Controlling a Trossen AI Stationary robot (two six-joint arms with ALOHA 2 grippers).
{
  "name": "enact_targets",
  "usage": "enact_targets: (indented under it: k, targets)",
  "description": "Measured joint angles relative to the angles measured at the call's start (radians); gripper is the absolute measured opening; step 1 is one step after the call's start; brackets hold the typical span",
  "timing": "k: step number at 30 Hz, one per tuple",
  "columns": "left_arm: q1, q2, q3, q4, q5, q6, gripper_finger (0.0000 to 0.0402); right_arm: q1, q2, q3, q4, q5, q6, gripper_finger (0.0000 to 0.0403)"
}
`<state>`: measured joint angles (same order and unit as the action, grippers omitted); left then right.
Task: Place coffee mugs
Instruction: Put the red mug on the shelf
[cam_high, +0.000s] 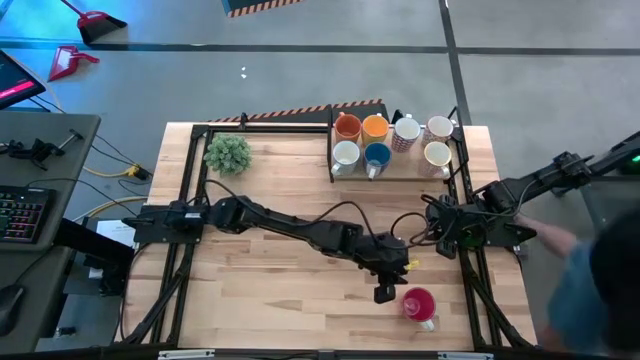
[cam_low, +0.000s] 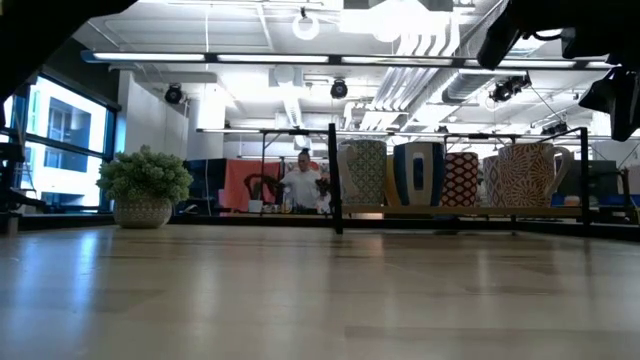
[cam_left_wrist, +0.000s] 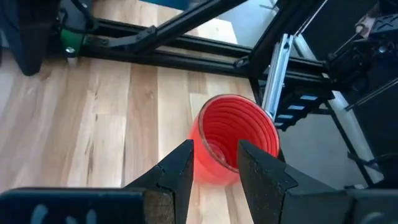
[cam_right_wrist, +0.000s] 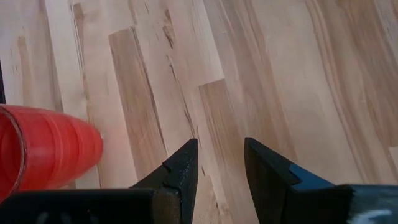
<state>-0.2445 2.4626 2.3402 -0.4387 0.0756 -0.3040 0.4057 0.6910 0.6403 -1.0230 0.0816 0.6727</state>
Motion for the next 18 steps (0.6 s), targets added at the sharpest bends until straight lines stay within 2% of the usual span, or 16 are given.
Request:
enact_targets:
  k: [5,18]
  targets:
    - [-0.018,0.028,0.002,0.078,0.004,-0.042,0.0113,0.0,0.0,0.0,0.001,-0.001,0.0,0.0108]
    - [-0.064,0.075,-0.002,0.153,-0.004,-0.114,0.0113,0.0,0.0,0.0,-0.008,-0.033,0.0,0.0108]
